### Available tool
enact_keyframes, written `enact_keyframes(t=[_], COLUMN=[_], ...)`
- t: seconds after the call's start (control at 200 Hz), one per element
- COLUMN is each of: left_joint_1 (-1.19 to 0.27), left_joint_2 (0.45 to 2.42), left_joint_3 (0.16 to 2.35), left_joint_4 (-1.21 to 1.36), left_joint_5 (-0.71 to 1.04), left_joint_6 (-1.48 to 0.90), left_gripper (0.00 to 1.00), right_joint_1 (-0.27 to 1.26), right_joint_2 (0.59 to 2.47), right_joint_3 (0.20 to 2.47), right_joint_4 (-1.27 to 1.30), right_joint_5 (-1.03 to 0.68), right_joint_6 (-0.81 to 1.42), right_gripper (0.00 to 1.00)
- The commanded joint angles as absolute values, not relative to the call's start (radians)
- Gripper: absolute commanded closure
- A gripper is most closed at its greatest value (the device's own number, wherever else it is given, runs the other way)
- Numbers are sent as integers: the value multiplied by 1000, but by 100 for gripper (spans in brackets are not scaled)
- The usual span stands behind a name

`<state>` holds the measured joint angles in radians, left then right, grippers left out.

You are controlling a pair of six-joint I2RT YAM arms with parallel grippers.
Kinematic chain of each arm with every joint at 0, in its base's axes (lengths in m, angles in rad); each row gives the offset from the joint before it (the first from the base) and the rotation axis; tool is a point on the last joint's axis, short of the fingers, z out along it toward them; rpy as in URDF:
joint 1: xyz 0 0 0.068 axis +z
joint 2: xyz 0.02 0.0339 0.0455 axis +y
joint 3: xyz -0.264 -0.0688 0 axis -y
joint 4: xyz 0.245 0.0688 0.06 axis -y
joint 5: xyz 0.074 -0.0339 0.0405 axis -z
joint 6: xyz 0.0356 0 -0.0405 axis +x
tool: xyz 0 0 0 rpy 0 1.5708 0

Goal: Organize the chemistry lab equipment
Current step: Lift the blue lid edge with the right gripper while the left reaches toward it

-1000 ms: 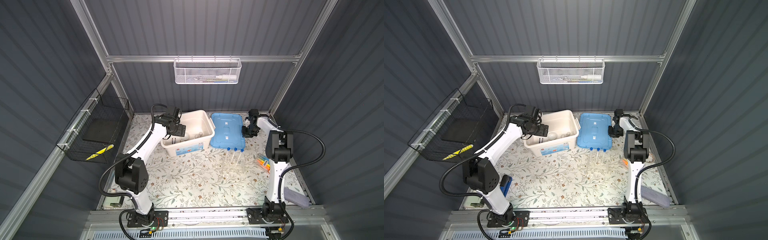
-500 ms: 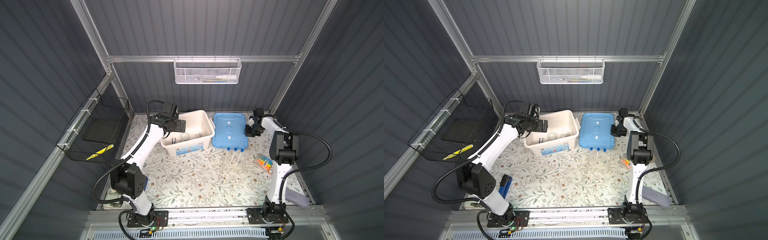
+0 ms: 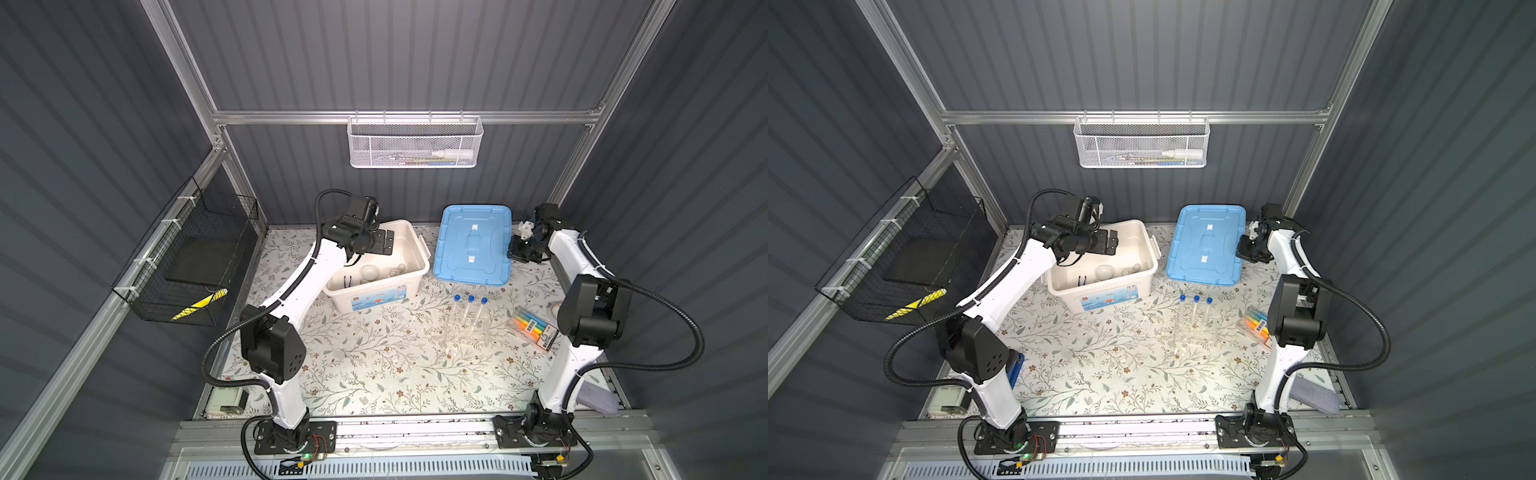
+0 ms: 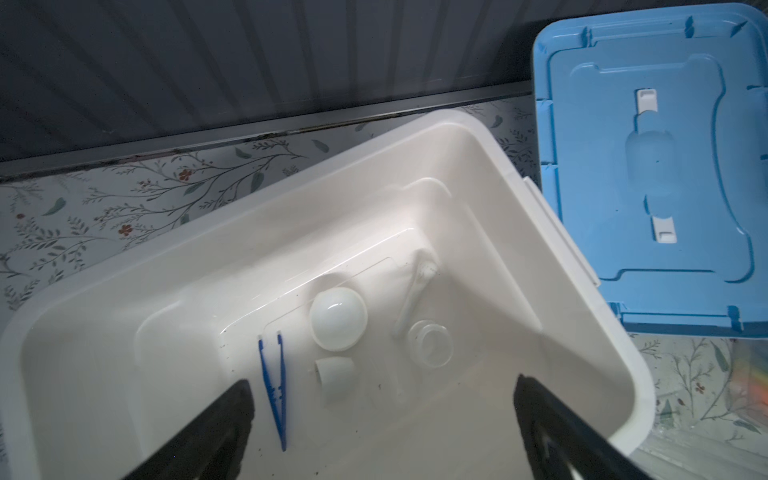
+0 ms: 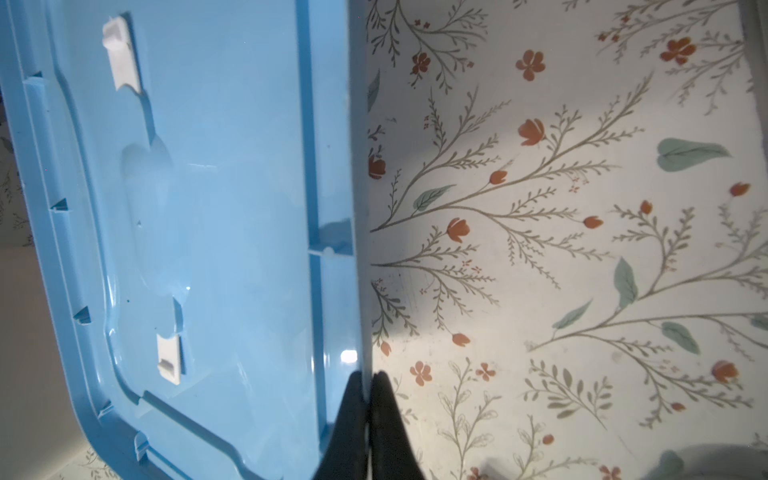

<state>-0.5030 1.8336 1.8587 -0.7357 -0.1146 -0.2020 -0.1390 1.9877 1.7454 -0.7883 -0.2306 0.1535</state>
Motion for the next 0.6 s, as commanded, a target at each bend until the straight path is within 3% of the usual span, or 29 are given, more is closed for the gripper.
enact_keyframes(t=[0.0, 0.595], left_joint_1=[-523, -558], left_joint_2=[1878, 1965], left_joint_3=[1935, 2000], left_joint_4=[-734, -592], left_joint_5=[-48, 250], left_joint_6=[-242, -435], left_gripper=[0, 1], right_joint_1=[-154, -174], right_joint_2=[1918, 1676], right_joint_3=[1717, 1602], right_joint_4=[-803, -800], right_joint_5=[-276, -409], right_joint_6=[175, 246], right_gripper=[100, 100])
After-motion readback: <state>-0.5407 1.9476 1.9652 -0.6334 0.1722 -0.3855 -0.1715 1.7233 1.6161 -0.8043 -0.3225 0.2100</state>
